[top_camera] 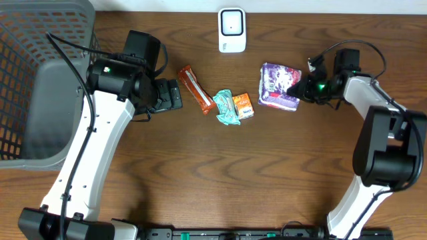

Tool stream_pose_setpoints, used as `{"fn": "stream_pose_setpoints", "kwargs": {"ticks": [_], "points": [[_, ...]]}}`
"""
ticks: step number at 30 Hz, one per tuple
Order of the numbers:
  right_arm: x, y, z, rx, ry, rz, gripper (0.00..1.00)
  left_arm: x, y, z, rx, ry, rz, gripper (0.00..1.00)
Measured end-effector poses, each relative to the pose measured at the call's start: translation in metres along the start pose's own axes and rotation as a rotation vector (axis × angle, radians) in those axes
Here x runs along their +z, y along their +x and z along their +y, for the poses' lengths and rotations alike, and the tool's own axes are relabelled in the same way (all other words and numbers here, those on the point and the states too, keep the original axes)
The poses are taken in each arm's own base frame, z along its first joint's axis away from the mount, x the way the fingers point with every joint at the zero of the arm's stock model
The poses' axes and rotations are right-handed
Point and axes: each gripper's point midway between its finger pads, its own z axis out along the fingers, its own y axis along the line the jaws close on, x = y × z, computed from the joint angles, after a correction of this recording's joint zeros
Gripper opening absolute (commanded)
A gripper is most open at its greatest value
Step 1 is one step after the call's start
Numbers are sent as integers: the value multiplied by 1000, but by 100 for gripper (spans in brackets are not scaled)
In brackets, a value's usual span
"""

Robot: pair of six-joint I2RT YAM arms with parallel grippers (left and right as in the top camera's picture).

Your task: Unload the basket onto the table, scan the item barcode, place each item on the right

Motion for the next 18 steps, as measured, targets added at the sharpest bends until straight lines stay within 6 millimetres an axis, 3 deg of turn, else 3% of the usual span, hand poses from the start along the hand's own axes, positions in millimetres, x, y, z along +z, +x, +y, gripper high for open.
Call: {"fn": "stream_pose_setpoints", "kwargs": {"ticks": [4, 10, 12, 15, 18], "points": [[-29, -6, 0, -41, 247, -40, 1, 0, 0, 0, 0, 0, 0, 98], [-96, -13, 4, -155, 782, -183, 1, 0, 0, 0, 0, 0, -1, 98], [-110, -14, 4, -197, 948, -222, 1, 0, 0, 0, 0, 0, 0, 98], [-113, -12, 0, -246, 1108, -227, 2, 0, 0, 0, 0, 0, 0, 98], [-97, -7, -7, -283, 1177, -182, 6, 0, 0, 0, 0, 0, 0, 98]]}}
